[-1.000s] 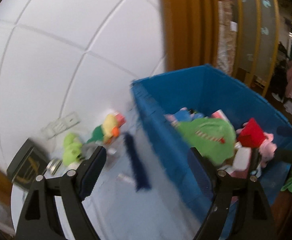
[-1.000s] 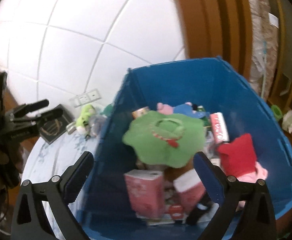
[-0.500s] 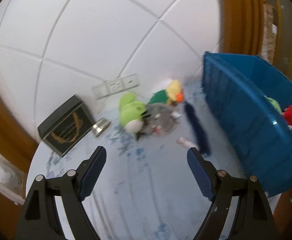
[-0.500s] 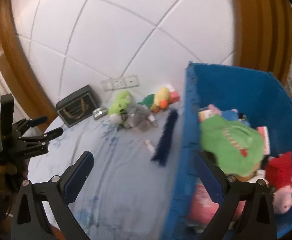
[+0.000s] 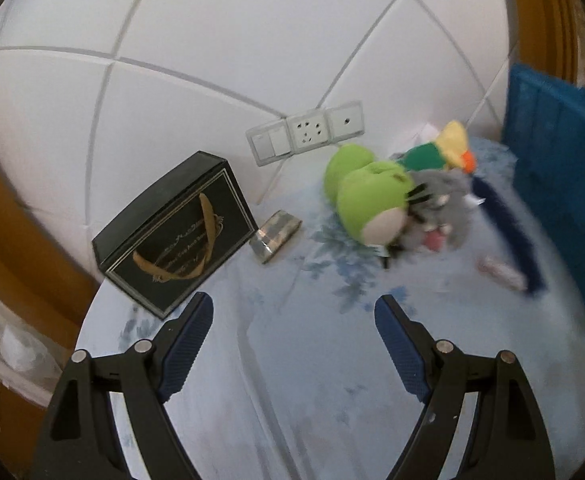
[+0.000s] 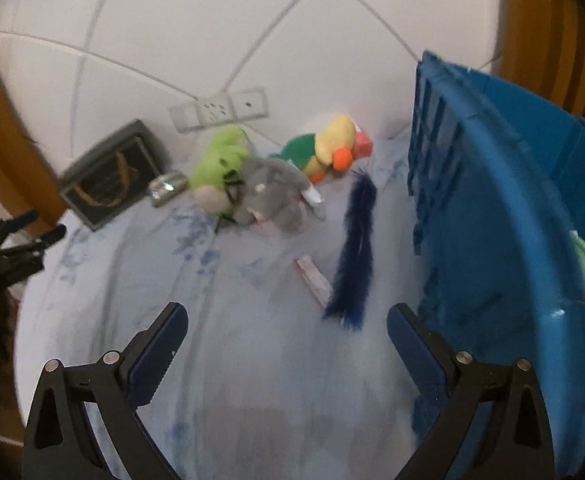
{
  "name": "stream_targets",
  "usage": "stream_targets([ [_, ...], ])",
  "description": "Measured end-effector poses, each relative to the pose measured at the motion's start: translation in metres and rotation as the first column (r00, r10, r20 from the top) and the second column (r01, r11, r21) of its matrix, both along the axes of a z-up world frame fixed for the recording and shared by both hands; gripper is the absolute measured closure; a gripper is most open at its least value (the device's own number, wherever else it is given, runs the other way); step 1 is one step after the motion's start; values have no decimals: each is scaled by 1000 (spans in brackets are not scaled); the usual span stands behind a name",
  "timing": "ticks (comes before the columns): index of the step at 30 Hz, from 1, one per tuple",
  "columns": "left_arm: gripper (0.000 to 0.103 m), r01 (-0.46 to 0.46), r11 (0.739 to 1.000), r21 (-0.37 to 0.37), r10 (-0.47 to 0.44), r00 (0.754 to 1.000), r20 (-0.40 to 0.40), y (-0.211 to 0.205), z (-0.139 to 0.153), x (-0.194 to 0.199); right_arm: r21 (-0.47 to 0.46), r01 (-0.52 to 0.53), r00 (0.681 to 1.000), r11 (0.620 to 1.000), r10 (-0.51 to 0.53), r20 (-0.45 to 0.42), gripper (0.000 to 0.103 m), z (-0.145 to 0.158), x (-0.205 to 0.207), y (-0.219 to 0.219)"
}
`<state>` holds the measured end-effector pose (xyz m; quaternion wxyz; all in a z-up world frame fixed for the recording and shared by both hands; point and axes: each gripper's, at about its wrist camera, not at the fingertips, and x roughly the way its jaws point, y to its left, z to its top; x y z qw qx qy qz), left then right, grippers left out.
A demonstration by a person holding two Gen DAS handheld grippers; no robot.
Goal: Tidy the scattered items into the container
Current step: 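Move both open tools back over the table items, then grasp the tape roll with the left tool while the right tool grasps the navy feather duster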
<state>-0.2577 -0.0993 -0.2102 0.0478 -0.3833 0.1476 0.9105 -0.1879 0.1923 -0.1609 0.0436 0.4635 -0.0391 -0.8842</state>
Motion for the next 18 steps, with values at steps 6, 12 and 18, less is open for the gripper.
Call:
stream_targets([
  [6, 20, 32, 999, -33, -33, 999, -3, -13, -65, -71, -4, 47, 997, 999, -47, 63, 2, -65, -62, -11],
  [12, 20, 39, 994, -102, -41, 999, -15, -25, -130, -139, 33, 123, 990, 992, -125, 64, 2, -131, -121, -7],
  [18, 20, 133, 970, -205, -141, 990, -23, -20, -172, -197, 67, 211, 970, 975, -217, 105, 3, -185, -164, 19],
])
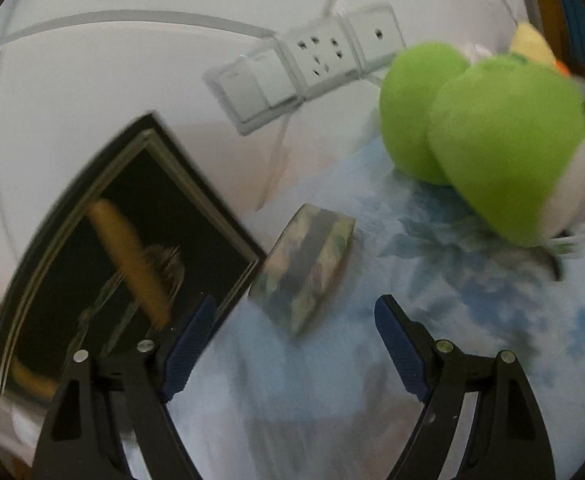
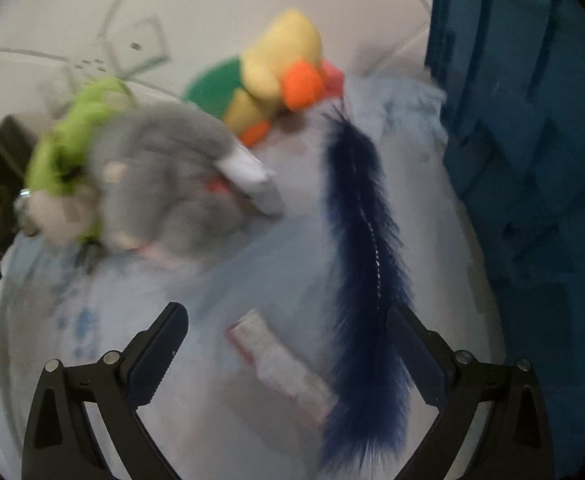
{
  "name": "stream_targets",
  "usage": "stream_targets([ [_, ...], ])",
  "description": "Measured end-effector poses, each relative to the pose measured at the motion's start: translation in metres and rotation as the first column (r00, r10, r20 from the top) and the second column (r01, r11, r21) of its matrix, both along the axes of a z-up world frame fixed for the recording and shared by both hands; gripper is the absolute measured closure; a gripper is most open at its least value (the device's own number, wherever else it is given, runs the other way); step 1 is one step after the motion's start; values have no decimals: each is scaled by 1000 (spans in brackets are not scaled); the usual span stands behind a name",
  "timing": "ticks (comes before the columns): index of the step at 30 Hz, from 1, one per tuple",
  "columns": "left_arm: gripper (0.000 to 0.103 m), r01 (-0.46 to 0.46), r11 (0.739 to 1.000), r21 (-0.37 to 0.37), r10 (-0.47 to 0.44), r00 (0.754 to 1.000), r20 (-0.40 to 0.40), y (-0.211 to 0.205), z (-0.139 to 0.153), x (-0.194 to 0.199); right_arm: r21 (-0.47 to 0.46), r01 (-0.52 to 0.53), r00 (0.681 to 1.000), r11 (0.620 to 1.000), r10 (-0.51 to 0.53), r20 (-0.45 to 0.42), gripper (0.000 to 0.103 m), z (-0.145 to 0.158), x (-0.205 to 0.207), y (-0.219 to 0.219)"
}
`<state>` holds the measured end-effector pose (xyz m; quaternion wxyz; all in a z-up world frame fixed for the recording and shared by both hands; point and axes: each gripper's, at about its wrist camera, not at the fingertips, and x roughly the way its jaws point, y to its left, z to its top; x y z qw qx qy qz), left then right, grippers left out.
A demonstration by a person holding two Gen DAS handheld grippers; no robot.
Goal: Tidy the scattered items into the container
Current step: 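Grasp the tape roll with the left tool while the right tool grasps the navy feather duster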
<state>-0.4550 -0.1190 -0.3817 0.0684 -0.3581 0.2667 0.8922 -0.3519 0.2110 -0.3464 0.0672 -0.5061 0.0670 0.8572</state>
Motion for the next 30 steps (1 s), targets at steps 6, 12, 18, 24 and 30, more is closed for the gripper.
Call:
stream_targets([
  [6, 20, 22, 998, -66, -19, 998, 54, 6, -28, -47, 45, 43, 999, 998, -44, 11, 3, -28, -30, 19],
  [12, 32, -17, 998, 60, 10, 993, 117, 3, -35, -68, 20, 72, 996, 997, -73, 51, 7, -49, -52, 36],
  [18, 55, -71, 990, 123, 55, 990, 130, 5, -31, -59, 7, 125, 992, 992, -125, 29, 75, -45, -48, 51],
  [24, 57, -35, 988, 151, 17, 993, 119, 17, -30, -17, -31, 107, 994, 994, -106, 26, 89, -35, -28, 51],
  [30, 57, -102, 976, 193, 78, 988, 130, 12, -16, 24, -60, 100, 995, 993, -99, 19, 90, -25, -8, 44],
])
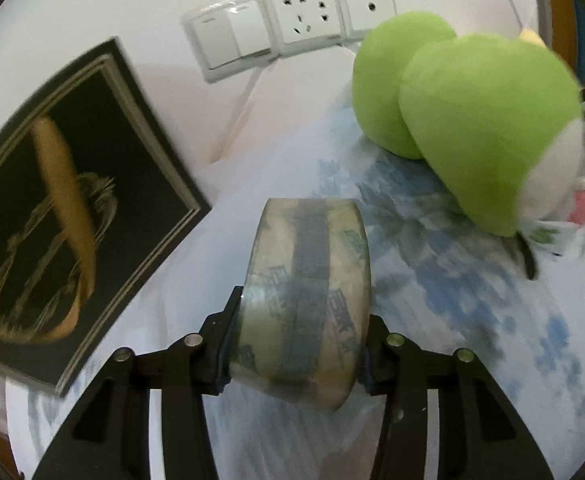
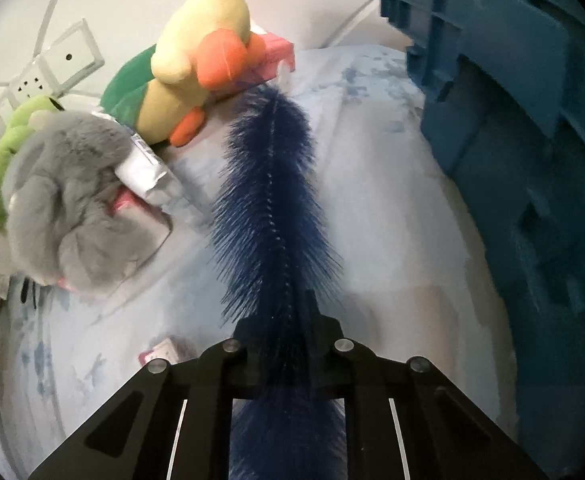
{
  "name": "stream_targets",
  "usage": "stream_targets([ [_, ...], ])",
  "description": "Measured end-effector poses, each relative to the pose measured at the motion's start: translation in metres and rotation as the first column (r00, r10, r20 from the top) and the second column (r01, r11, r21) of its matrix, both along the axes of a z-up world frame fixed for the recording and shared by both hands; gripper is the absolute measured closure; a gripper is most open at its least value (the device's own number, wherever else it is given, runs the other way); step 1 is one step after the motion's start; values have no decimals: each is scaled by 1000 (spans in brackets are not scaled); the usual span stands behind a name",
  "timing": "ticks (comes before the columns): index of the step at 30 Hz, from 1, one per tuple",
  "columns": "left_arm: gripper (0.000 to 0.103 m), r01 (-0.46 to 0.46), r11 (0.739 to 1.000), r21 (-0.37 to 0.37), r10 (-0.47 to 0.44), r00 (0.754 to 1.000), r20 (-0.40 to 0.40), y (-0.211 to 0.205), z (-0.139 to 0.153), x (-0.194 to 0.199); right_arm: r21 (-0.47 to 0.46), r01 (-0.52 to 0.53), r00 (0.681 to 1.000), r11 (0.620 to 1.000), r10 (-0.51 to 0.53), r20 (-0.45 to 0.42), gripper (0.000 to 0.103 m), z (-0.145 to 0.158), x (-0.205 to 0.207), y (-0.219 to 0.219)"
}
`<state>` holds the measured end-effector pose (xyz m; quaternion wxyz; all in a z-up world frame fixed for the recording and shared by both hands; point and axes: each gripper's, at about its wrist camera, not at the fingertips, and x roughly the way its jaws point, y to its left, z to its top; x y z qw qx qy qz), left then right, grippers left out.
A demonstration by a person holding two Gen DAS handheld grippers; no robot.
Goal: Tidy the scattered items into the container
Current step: 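Grasp the tape roll with the left tool while the right tool grasps the navy feather duster, then carry the tape roll and feather duster to the blue crate and release them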
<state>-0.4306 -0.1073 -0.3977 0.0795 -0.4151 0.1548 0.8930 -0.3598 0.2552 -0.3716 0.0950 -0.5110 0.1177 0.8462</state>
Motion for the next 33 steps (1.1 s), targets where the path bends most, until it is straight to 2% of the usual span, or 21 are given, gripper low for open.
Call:
stream_targets([
  [9, 57, -70, 997, 37, 69, 997, 41, -24, 30, 64, -21, -11, 1000, 1000, 11, 5, 91, 43, 69, -11],
  [19, 58, -155, 984, 87, 148, 986, 78, -42, 75, 170, 3, -178, 984, 984, 178, -1, 91, 107, 149, -55],
  [27, 58, -170, 982, 81, 164, 983, 77, -54, 117, 232, 30, -238, 971, 971, 239, -17, 91, 159, 209, -68],
  [33, 58, -195, 978, 78, 191, 980, 52, -65, 158, 271, 37, -271, 959, 962, 273, -72, 91, 210, 244, -67],
])
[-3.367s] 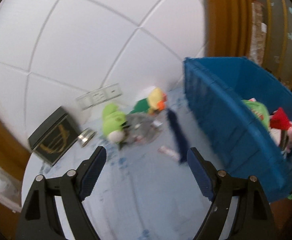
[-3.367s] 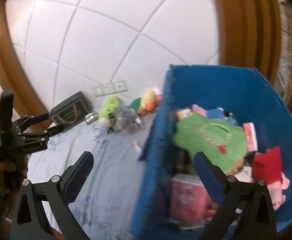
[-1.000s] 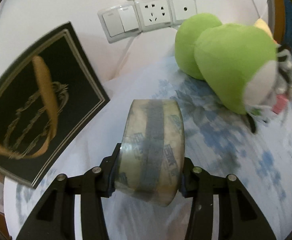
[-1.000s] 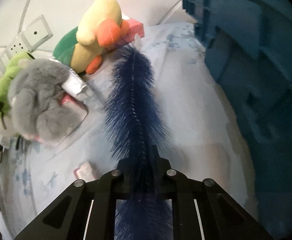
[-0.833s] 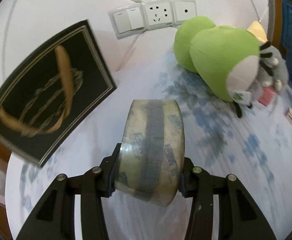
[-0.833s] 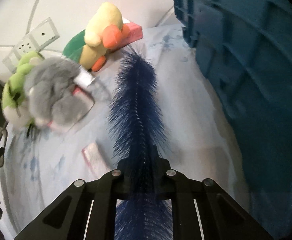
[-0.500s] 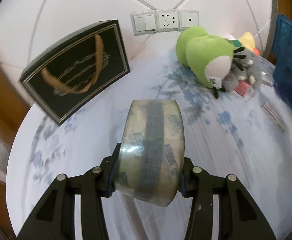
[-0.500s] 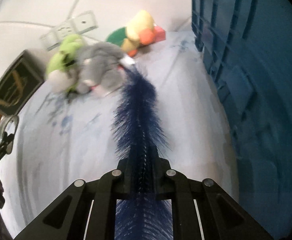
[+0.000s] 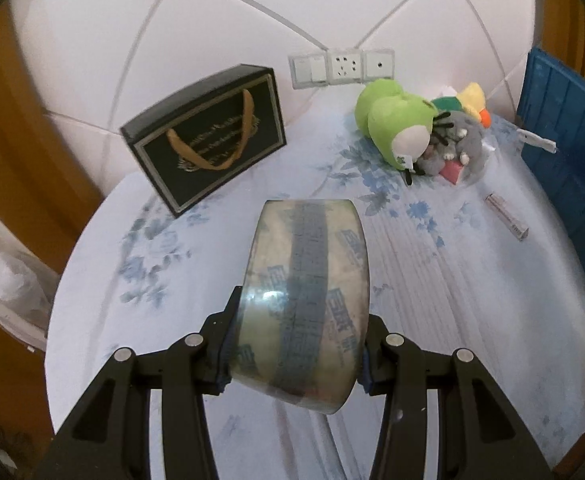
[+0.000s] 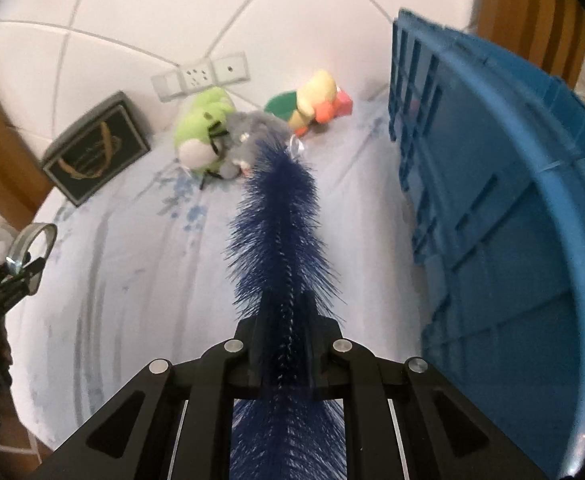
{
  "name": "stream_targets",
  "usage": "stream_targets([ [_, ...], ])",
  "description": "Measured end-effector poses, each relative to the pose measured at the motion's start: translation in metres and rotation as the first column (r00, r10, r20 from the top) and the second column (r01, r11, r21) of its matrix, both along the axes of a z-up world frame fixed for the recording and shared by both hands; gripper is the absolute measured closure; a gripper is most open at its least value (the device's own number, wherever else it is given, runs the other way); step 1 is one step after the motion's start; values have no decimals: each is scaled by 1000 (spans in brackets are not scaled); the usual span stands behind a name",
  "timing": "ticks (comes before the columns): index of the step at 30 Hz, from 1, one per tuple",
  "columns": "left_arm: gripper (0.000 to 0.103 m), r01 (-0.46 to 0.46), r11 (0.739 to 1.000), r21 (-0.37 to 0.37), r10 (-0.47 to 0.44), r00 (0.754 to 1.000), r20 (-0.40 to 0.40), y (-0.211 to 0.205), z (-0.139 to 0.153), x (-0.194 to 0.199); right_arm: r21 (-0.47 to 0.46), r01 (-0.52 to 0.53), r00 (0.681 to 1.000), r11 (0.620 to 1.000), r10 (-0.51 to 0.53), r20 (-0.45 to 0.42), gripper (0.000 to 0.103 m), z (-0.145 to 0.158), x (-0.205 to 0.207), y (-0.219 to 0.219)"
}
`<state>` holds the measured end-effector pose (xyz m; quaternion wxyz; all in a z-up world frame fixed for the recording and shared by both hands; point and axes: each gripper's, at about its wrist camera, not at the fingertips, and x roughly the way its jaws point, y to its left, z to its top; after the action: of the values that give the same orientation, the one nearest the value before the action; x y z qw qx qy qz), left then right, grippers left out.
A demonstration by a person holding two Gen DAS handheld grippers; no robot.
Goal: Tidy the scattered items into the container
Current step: 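Carry the tape roll and feather duster to the blue crate and release them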
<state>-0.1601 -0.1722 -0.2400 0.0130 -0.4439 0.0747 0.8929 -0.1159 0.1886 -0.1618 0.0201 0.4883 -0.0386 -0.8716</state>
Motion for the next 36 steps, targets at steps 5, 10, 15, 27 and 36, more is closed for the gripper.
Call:
stream_targets([
  [5, 58, -21, 1000, 1, 21, 999, -34, 5, 37, 23, -14, -35, 997, 999, 34, -73, 91, 44, 20, 2],
  [10, 58, -27, 1000, 6, 27, 996, -91, 26, 80, 39, -29, -63, 985, 998, 58, -163, 91, 88, 34, 13],
  [15, 58, 4, 1000, 10, -2, 987, -163, 63, 125, 50, -40, -94, 969, 995, 82, -234, 91, 124, 43, 31],
  [27, 58, 131, 991, -13, -130, 959, -253, 186, 189, 53, -23, -120, 930, 992, 105, -353, 91, 179, 65, 100],
  [36, 58, 277, 961, -23, -271, 913, -307, 301, 227, 47, -42, -51, 925, 998, 31, -379, 91, 191, 76, 180],
])
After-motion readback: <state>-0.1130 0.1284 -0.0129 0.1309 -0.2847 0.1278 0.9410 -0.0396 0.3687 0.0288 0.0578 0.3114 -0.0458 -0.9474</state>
